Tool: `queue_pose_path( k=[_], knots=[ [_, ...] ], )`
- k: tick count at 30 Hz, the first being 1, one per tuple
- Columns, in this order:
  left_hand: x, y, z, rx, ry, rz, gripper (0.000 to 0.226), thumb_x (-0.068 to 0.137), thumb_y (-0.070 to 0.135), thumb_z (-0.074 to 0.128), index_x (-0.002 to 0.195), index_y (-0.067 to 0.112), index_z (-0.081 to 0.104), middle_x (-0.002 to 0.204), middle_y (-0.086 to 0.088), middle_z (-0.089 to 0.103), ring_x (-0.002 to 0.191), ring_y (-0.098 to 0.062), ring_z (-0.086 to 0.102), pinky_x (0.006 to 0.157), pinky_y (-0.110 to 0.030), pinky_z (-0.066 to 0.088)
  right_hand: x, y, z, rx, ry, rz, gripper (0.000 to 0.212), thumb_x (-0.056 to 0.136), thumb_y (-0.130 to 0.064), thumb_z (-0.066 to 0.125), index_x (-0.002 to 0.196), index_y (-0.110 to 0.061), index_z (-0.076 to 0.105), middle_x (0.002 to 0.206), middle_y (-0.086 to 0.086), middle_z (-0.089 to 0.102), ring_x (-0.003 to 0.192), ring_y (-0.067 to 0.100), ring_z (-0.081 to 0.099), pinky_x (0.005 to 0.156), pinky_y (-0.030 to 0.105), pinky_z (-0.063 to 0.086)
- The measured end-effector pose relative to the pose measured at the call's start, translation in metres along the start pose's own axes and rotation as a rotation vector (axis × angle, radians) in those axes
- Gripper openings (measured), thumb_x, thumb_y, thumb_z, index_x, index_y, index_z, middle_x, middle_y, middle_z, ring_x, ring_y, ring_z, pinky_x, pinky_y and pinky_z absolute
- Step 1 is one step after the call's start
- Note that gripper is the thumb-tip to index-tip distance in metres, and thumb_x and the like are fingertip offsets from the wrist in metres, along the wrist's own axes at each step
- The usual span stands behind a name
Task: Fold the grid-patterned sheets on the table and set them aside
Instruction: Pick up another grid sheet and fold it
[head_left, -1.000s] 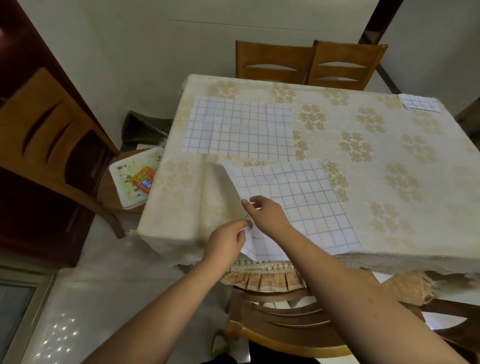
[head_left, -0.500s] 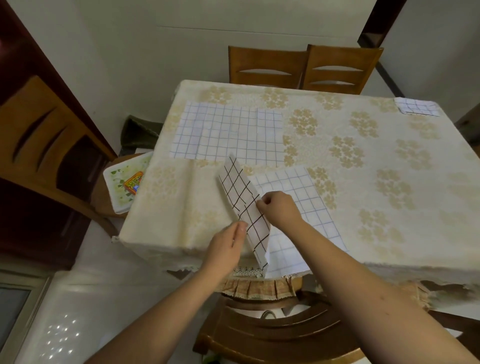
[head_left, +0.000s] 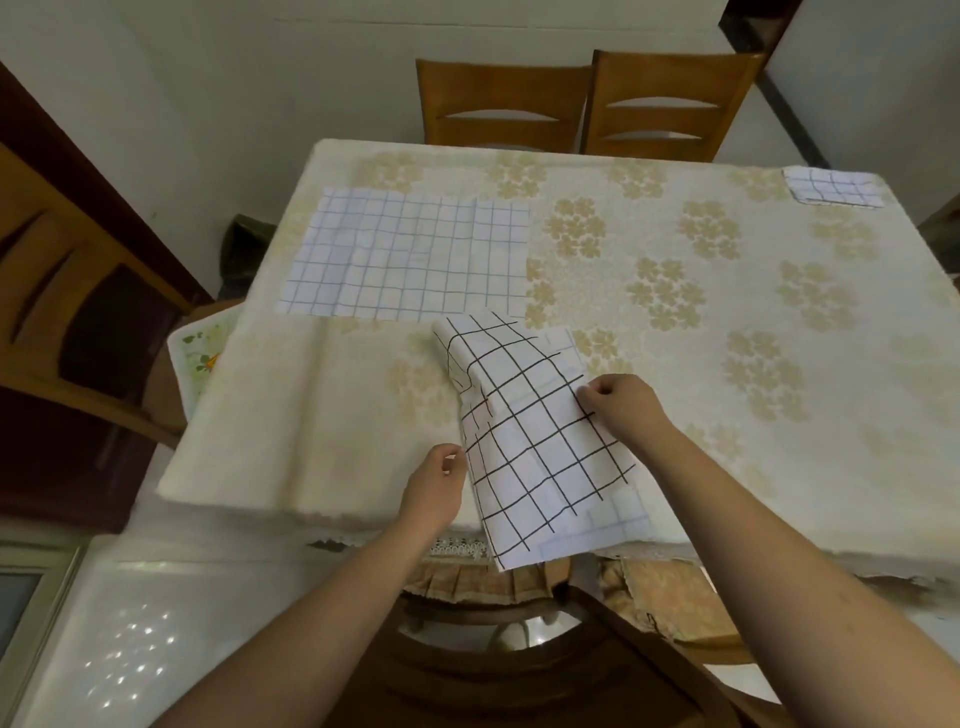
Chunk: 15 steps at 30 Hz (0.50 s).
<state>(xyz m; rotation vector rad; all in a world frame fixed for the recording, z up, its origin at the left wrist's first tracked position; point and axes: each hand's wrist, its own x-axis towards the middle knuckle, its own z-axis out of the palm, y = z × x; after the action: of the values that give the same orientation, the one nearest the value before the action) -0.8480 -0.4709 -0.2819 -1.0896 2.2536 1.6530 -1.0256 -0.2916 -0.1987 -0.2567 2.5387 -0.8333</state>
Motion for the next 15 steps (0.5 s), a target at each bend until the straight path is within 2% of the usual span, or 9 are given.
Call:
queue_pose_path(
  k=[5, 9, 12, 15],
  knots=[
    [0.016, 0.007, 0.020, -0.021, -0.021, -0.084, 0.032, 0.100, 0.036, 0.047, 0.127, 0.020, 0.052, 0.120, -0.004, 0.061, 0.107, -0.022, 0.059, 0.098, -0.044, 0.049, 0.018, 0.036, -0.002, 0.033, 0.039, 0.068, 0.027, 0.091, -0.022, 0.056, 0.067, -0.011, 0.053, 0.061, 0.002, 0.051, 0.056, 0.018, 0.045, 0.051, 0.026, 0.031],
    [0.026, 0.012, 0.027, 0.045, 0.059, -0.139, 0.036, 0.099, 0.034, 0.050, 0.130, 0.015, 0.051, 0.118, -0.002, 0.060, 0.102, -0.023, 0.059, 0.084, -0.031, 0.047, 0.025, 0.063, 0.001, 0.014, 0.017, 0.134, 0.026, 0.092, -0.021, 0.057, 0.072, -0.005, 0.061, 0.064, 0.005, 0.055, 0.064, 0.023, 0.051, 0.054, 0.027, 0.034],
    [0.037, 0.014, 0.031, 0.022, 0.071, -0.165, 0.032, 0.097, 0.032, 0.052, 0.124, 0.015, 0.056, 0.116, -0.006, 0.064, 0.101, -0.023, 0.061, 0.087, -0.035, 0.051, 0.028, 0.082, 0.006, 0.000, -0.011, 0.180, 0.022, 0.092, -0.020, 0.058, 0.082, -0.003, 0.067, 0.074, 0.011, 0.062, 0.069, 0.025, 0.055, 0.055, 0.027, 0.036],
    [0.047, 0.020, 0.038, -0.053, 0.051, -0.221, 0.037, 0.095, 0.032, 0.058, 0.126, 0.011, 0.056, 0.114, -0.007, 0.064, 0.104, -0.025, 0.061, 0.095, -0.043, 0.052, 0.033, 0.094, 0.006, -0.009, -0.030, 0.237, 0.015, 0.090, -0.019, 0.058, 0.082, -0.009, 0.067, 0.079, 0.010, 0.065, 0.071, 0.025, 0.058, 0.058, 0.028, 0.041]
  ],
)
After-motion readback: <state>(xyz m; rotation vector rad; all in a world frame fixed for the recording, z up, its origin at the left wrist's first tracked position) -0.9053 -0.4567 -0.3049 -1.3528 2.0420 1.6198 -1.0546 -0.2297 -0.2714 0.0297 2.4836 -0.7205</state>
